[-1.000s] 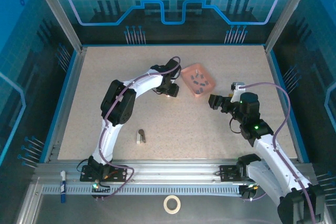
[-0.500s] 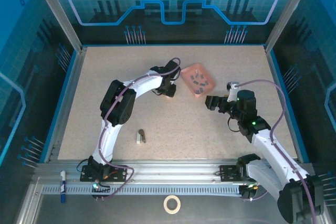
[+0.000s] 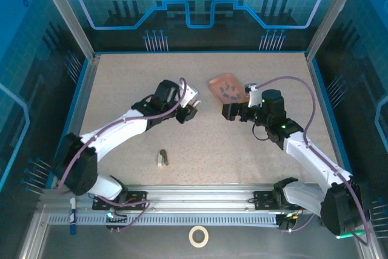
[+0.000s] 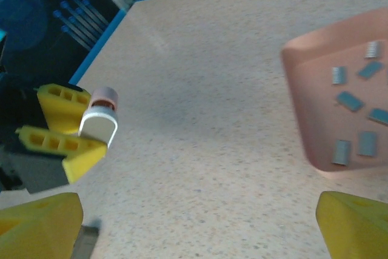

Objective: Load the staples into the stapler

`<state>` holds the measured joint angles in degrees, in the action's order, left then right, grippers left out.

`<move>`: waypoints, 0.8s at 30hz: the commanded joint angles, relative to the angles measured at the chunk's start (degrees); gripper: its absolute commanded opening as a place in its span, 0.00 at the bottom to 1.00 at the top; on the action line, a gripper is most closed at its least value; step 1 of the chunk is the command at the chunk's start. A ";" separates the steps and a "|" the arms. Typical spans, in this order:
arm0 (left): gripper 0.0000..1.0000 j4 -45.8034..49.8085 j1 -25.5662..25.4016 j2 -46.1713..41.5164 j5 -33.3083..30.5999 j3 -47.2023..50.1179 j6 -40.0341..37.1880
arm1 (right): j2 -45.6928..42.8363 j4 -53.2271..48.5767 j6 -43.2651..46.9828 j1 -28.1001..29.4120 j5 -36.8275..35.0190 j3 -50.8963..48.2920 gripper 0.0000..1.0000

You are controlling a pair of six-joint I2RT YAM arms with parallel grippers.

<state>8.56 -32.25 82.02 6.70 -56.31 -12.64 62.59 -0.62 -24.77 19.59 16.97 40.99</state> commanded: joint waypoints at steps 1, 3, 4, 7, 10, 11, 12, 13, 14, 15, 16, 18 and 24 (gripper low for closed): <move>0.37 -14.52 -0.58 -5.80 7.77 8.95 -10.55 | 1.46 3.61 -1.40 2.86 5.40 2.37 1.00; 0.37 -19.94 -0.81 -9.23 7.85 13.80 -14.17 | 2.50 4.82 -3.02 3.98 7.05 2.72 1.00; 0.37 -22.17 -1.09 -10.77 7.45 15.81 -16.15 | 2.92 5.51 -4.15 4.73 7.57 2.74 1.00; 0.37 -26.02 -2.06 -13.25 5.01 19.37 -19.81 | 3.23 8.96 -6.71 7.63 7.58 1.47 1.00; 0.37 -26.53 -2.95 -13.80 3.76 20.19 -21.70 | 3.89 11.36 -8.95 10.33 7.15 0.48 0.95; 0.37 -26.59 -3.14 -13.77 3.76 20.19 -21.83 | 4.32 11.22 -9.44 11.12 7.01 0.62 0.92; 0.37 -26.78 -3.34 -13.81 3.84 20.19 -21.87 | 4.65 10.96 -9.73 11.77 6.93 0.72 0.90; 0.37 -27.11 -3.48 -13.79 3.85 20.32 -21.87 | 4.88 10.88 -9.84 12.39 6.96 0.80 0.87; 0.37 -27.43 -3.52 -13.77 3.82 20.43 -21.89 | 5.13 10.66 -9.72 13.00 7.03 0.91 0.85; 0.37 -27.76 -3.54 -13.71 3.80 20.47 -21.95 | 5.34 10.48 -9.64 13.56 7.01 0.94 0.83; 0.37 -28.10 -3.61 -13.68 3.55 20.53 -21.90 | 5.47 10.17 -9.66 13.99 6.91 0.94 0.81; 0.37 -28.40 -3.60 -13.60 3.02 20.63 -21.64 | 5.53 9.79 -9.68 14.61 6.78 1.00 0.76; 0.37 -29.62 -3.83 -13.55 3.49 20.89 -20.85 | 5.86 9.82 -9.19 15.89 4.13 1.10 0.63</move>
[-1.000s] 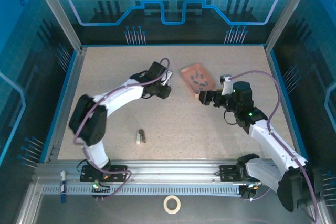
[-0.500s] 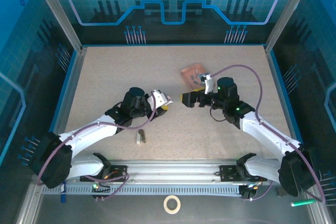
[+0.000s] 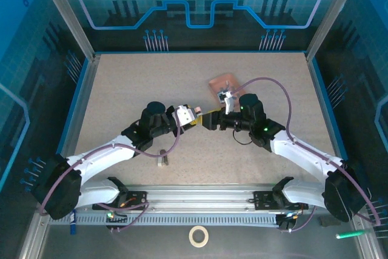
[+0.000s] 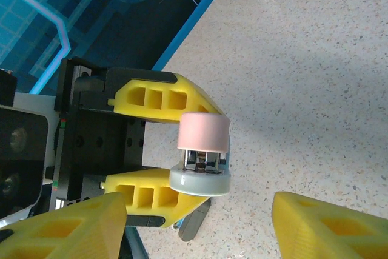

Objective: Load the staples into the stapler

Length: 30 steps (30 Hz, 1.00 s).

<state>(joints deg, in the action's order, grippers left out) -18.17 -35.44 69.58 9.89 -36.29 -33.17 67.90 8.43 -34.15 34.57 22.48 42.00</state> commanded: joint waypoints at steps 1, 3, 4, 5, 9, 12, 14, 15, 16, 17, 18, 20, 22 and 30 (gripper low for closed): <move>0.37 -2.96 -0.68 -1.05 0.39 0.80 -0.25 | 0.69 0.88 0.23 0.94 -1.63 0.25 0.62; 0.37 -2.86 -0.85 -1.00 0.26 0.79 -0.21 | 1.04 0.92 0.24 0.90 -2.17 0.61 0.60; 0.37 -2.82 -0.94 -0.94 0.39 0.78 -0.23 | 1.18 1.00 0.10 1.02 -2.26 0.79 0.60; 0.37 -2.82 -1.01 -0.88 0.32 0.79 -0.32 | 1.33 1.20 -0.02 1.03 -2.46 0.81 0.60; 0.37 -2.74 -1.20 -0.68 0.28 0.62 -0.32 | 1.97 2.84 -0.78 1.19 -2.86 0.21 0.59; 0.37 -2.72 -1.46 -0.67 0.34 0.52 -0.32 | 2.60 4.31 -1.33 1.26 -2.71 -0.06 0.59; 0.37 -2.57 -1.56 -0.67 0.39 0.43 -0.41 | 3.17 5.34 -1.53 1.37 -2.62 0.01 0.58; 0.37 -2.57 -1.56 -0.69 0.34 0.43 -0.42 | 3.46 5.70 -1.53 1.38 -2.55 0.08 0.58; 0.37 -2.61 -1.62 -0.76 0.37 0.43 -0.48 | 3.85 5.98 -1.66 1.38 -2.58 0.18 0.58; 0.37 -2.51 -1.66 -0.83 0.29 0.43 -0.53 | 4.21 6.15 -1.71 1.34 -2.48 0.35 0.56; 0.37 -2.46 -1.75 -0.89 0.22 0.43 -0.56 | 4.51 6.34 -1.71 1.39 -2.31 0.45 0.55; 0.37 -2.47 -1.81 -1.20 -0.09 0.43 -0.47 | 5.01 6.43 -1.66 1.47 -1.99 0.69 0.53; 0.37 -2.40 -1.91 -1.28 -0.29 0.43 -0.28 | 5.15 6.42 -1.45 1.47 -1.82 0.80 0.51; 0.65 -0.96 -2.02 -1.95 -0.85 -0.32 0.16 | 3.99 6.44 3.01 1.21 -1.94 -0.44 0.24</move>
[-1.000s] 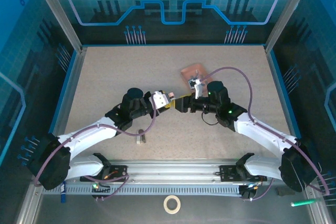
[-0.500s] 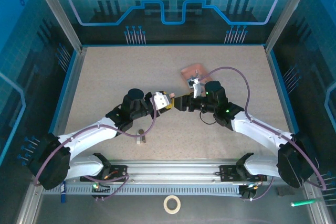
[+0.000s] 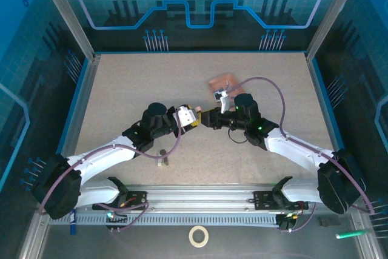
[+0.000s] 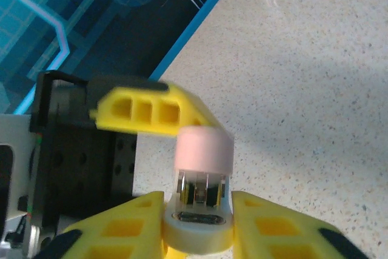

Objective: Load the staples into the stapler

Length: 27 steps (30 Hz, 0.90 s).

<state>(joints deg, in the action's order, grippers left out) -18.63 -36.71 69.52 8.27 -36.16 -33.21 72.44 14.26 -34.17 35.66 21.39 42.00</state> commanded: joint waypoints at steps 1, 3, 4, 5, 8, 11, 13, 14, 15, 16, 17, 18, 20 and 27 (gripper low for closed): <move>0.74 1.09 -0.82 -2.25 0.94 -1.10 0.40 | -1.17 0.44 4.92 -0.29 -1.02 -0.87 0.22; 0.84 4.73 -0.82 -2.75 1.51 -2.66 0.73 | -2.52 0.13 8.72 -1.47 -0.85 -1.75 0.20; 0.89 6.70 -0.76 -2.97 2.09 -3.38 0.86 | -3.48 -0.33 10.98 -2.28 -0.62 -2.11 0.18; 0.91 8.92 -0.82 -3.17 2.73 -4.32 1.11 | -4.30 -0.76 13.29 -3.12 -0.10 -2.40 0.18; 0.91 14.36 -0.82 -4.16 5.20 -6.57 1.93 | -6.40 -2.65 20.48 -5.71 2.90 -2.88 0.16; 0.90 20.40 -0.78 -5.47 7.12 -9.02 1.79 | -7.84 -5.88 28.44 -7.99 6.51 -2.59 0.14; 0.89 24.39 -0.74 -6.47 8.45 -10.59 0.96 | -8.34 -8.18 33.76 -9.00 8.94 -2.19 0.11; 0.88 26.67 -0.74 -6.94 9.19 -11.55 0.10 | -8.45 -9.45 36.77 -9.26 10.10 -1.92 0.09; 0.88 28.73 -0.72 -7.10 10.07 -12.48 -0.76 | -8.59 -10.57 39.72 -9.38 11.01 -1.63 0.08; 0.86 30.85 -0.69 -7.29 11.24 -13.52 -1.83 | -8.66 -11.95 43.12 -9.38 12.36 -1.38 0.07; 0.85 32.96 -0.72 -7.30 12.31 -14.60 -3.33 | -8.68 -13.14 46.28 -9.40 13.34 -1.03 0.07; 0.84 35.00 -0.67 -7.25 13.56 -15.45 -4.89 | -8.70 -13.82 48.24 -9.38 13.91 -0.89 0.07; 0.83 37.88 -0.82 -6.95 15.01 -17.09 -6.99 | -8.66 -14.26 51.94 -9.34 14.89 -0.71 0.07; 0.79 42.18 -0.77 -6.11 17.39 -18.56 -12.23 | -8.08 -17.47 62.98 -6.81 16.81 1.05 0.07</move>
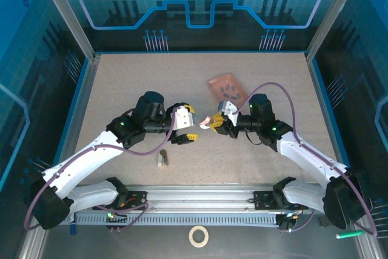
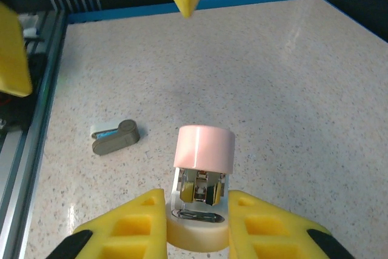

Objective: Load the staples into the stapler

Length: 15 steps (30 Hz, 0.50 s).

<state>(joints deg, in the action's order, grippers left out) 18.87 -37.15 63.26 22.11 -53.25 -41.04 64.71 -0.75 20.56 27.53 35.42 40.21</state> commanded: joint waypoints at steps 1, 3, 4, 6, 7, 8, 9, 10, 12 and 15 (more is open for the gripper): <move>0.77 4.87 -0.37 0.31 4.06 -1.31 -5.10 | 0.11 -3.86 9.59 1.83 2.80 3.63 0.06; 0.77 4.63 -0.53 0.45 4.42 -0.86 -5.46 | 1.04 -6.57 11.72 3.08 2.07 5.29 0.05; 0.76 4.41 -0.63 0.51 4.44 -0.65 -5.46 | 1.49 -7.72 12.62 3.71 1.53 6.03 0.05; 0.76 4.09 -0.69 0.39 4.22 -0.30 -5.54 | 2.12 -8.48 13.78 4.68 0.67 6.79 0.05; 0.77 3.82 -0.69 0.22 4.04 -0.11 -5.55 | 2.32 -8.32 13.95 5.07 0.29 7.00 0.05; 0.76 3.57 -0.67 0.09 3.87 0.04 -5.47 | 2.49 -8.17 13.98 5.45 0.20 7.21 0.05; 0.76 2.98 -0.77 0.03 3.52 0.20 -5.25 | 2.52 -7.91 13.99 5.77 0.00 7.26 0.05; 0.74 2.58 -0.70 0.07 3.38 0.26 -5.02 | 2.55 -7.58 14.02 6.16 -0.13 7.37 0.05; 0.69 2.39 -0.76 0.17 3.69 0.16 -4.93 | 2.70 -7.05 14.02 6.81 -0.43 7.53 0.05; 0.66 1.63 -0.80 0.62 3.72 0.16 -4.74 | 2.97 -7.06 14.36 7.84 -1.01 8.20 0.05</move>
<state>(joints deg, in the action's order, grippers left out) 21.37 -37.39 63.42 23.90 -53.25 -45.17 67.22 -7.25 33.15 34.22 34.70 46.04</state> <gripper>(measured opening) 0.659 0.222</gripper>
